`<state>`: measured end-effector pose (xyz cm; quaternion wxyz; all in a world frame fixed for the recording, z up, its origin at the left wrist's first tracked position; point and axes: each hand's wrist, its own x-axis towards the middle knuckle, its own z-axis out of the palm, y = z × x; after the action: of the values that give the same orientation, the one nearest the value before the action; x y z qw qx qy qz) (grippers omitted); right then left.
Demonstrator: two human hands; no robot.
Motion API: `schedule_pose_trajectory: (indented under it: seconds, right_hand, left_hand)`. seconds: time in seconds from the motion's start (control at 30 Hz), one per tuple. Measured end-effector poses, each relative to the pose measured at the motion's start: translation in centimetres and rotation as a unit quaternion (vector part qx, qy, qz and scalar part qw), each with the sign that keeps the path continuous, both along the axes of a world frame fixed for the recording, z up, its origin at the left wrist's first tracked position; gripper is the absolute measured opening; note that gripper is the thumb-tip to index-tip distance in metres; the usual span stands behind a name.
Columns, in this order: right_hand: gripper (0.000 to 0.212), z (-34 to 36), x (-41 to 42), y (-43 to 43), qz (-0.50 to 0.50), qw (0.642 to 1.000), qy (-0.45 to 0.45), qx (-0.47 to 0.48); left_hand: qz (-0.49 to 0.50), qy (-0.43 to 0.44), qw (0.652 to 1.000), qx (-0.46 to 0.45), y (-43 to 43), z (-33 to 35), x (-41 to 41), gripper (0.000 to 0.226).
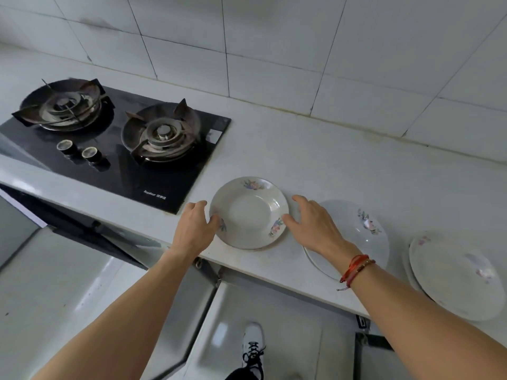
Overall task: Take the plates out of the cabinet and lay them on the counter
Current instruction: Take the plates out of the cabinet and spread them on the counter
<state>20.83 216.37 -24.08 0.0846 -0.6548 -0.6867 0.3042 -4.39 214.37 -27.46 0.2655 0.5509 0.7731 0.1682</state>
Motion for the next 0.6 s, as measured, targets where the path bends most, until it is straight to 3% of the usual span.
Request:
schedule_pose_trajectory:
  seconds: [0.6]
  right_hand:
    - [0.027, -3.5, -0.3, 5.2, -0.035, 0.997, 0.01, -0.073]
  left_hand:
    - [0.056, 0.002, 0.998, -0.003, 4.9, -2.3, 0.0, 0.017]
